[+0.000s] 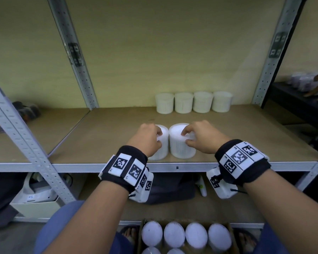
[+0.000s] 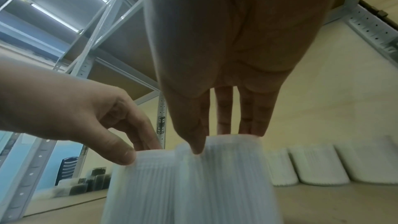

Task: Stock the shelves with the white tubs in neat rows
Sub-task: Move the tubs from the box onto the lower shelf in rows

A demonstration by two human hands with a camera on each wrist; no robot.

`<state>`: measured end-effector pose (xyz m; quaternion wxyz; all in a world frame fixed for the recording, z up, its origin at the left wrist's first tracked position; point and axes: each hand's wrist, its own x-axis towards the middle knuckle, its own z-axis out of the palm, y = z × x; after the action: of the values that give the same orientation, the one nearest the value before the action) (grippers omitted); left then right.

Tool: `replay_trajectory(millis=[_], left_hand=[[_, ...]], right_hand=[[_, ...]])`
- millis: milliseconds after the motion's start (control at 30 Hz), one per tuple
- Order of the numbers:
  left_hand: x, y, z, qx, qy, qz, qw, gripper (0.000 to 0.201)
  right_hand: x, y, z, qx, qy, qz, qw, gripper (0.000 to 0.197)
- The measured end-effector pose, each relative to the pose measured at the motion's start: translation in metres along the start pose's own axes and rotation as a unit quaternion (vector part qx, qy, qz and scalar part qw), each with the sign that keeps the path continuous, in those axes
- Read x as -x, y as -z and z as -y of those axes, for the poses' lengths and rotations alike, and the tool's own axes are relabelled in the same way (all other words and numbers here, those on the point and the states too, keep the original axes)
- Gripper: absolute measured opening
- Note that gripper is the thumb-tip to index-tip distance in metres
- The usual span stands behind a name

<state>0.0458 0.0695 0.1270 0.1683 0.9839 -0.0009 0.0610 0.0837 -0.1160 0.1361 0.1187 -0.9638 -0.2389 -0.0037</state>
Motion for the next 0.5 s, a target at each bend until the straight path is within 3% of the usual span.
replay_trajectory(millis=[500], left_hand=[[-0.06, 0.01, 0.054, 0.026, 0.03, -0.025, 0.999, 0.034]], right_hand=[[-0.095, -0.014, 0.015, -0.019, 0.021, 0.014, 0.999, 0.03]])
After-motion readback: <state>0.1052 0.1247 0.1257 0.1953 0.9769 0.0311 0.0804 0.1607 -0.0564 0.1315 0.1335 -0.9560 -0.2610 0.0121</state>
